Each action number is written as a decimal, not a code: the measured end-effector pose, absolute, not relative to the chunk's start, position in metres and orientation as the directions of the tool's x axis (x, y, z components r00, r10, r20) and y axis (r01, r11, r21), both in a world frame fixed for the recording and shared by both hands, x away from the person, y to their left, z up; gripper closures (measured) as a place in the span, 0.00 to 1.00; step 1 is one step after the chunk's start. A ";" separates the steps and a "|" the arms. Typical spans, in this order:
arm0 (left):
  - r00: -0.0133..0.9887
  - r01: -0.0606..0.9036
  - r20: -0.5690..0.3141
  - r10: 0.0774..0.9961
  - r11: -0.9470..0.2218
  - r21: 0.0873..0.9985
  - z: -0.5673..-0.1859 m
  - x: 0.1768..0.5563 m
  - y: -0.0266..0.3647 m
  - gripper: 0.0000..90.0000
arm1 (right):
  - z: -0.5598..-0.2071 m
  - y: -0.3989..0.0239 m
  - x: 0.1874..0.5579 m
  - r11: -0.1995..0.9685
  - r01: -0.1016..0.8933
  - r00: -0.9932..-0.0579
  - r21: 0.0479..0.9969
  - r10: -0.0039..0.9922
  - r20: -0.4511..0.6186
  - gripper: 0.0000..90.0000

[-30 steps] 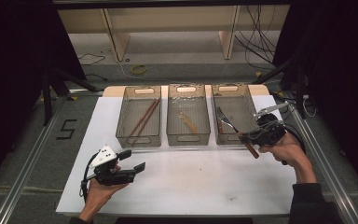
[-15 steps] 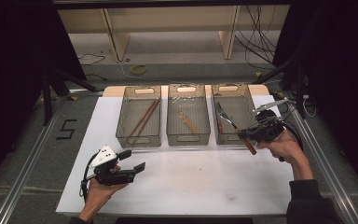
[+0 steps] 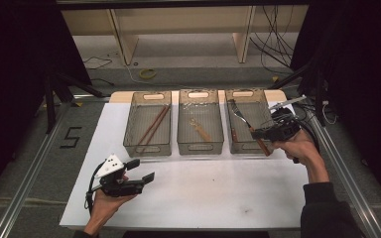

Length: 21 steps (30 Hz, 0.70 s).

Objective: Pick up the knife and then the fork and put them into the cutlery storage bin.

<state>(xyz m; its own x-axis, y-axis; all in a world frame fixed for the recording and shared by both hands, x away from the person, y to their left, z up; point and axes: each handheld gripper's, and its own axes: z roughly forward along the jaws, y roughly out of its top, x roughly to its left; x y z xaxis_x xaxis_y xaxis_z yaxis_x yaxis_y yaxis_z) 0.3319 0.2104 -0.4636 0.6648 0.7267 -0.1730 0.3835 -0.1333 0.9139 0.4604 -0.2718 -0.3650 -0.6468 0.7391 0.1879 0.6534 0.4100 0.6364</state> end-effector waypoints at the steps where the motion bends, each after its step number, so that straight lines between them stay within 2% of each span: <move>1: 0.664 0.383 -0.174 0.727 -0.132 0.914 -0.464 0.332 0.210 0.24 | -0.365 -0.272 0.462 0.406 0.655 -0.644 0.637 0.741 0.190 0.87; 21: 0.662 0.384 -0.177 0.728 -0.127 0.915 -0.464 0.332 0.211 0.24 | -0.364 -0.272 0.487 0.324 0.699 -0.563 0.638 0.799 0.211 0.87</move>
